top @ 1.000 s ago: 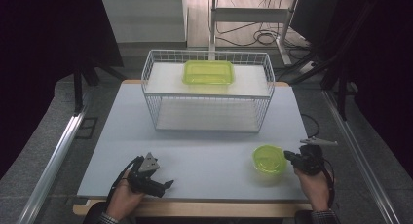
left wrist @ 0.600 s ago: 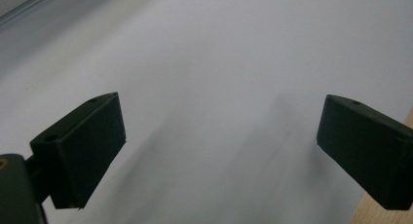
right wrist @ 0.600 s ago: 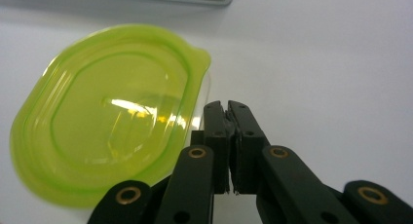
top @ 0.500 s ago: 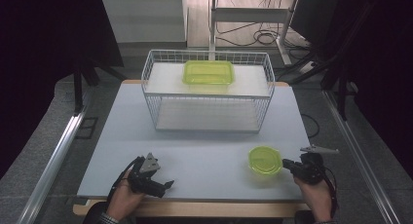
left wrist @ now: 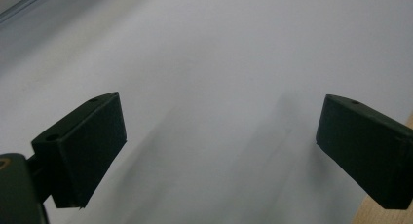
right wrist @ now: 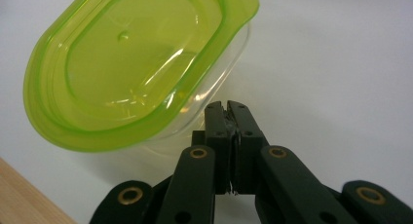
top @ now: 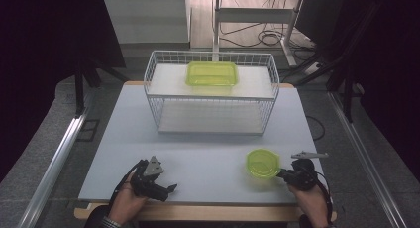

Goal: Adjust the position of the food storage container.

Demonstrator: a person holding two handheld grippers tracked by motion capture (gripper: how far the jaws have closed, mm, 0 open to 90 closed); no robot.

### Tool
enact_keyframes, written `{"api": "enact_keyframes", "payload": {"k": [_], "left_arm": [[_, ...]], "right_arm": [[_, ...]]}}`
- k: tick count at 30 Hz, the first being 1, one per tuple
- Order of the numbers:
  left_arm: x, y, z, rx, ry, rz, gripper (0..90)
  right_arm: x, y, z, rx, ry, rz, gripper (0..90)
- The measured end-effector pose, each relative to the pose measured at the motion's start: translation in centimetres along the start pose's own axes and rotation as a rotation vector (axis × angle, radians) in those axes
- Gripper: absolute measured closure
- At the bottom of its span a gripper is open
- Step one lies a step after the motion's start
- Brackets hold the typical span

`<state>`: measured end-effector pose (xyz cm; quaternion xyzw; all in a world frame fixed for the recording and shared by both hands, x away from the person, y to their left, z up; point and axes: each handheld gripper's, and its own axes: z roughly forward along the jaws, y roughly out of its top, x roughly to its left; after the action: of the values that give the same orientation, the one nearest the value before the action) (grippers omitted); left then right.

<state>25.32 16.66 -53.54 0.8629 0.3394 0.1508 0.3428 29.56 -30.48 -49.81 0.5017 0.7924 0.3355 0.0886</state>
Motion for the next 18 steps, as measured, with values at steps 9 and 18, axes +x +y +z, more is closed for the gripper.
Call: {"api": "enact_keyframes", "payload": {"k": [9,18], "left_arm": [[0.0,0.0,-0.1,-0.004,-0.001,-0.003,4.1],[0.1,0.0,0.0,-0.001,-0.004,-0.006,4.1]], "right_arm": [[2.5,1.4,2.4,0.004,0.082,-0.055,87.3],[4.1,2.8,4.6,-0.006,0.135,-0.085,87.2]]}}
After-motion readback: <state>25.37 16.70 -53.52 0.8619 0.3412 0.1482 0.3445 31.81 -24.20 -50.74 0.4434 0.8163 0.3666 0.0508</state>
